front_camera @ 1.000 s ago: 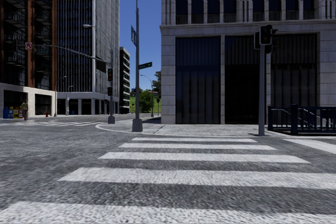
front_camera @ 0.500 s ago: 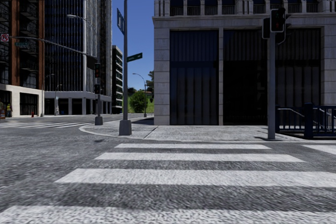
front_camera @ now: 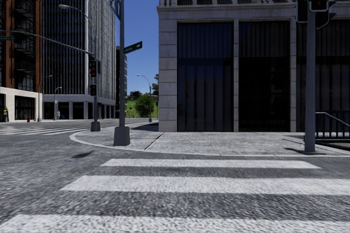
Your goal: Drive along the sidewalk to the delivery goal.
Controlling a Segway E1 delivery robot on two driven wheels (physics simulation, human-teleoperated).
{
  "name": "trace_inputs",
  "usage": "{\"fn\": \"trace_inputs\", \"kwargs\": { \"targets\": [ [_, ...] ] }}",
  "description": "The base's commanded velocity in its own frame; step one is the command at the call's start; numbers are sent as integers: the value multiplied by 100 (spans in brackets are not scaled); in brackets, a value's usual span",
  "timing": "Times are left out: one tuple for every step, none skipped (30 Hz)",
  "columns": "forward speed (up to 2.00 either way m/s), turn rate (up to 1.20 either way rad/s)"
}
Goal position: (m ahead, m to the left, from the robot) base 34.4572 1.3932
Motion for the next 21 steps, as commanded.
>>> {"fn": "trace_inputs", "kwargs": {
  "targets": [
    [200,0],
    [200,0],
    [200,0],
    [200,0],
    [200,0],
    [200,0],
    [200,0],
    [200,0],
    [200,0],
    [200,0],
    [200,0],
    [200,0],
    [200,0],
    [200,0],
    [200,0],
    [200,0],
    [200,0],
    [200,0],
    [200,0],
    [200,0],
    [200,0]
  ]
}}
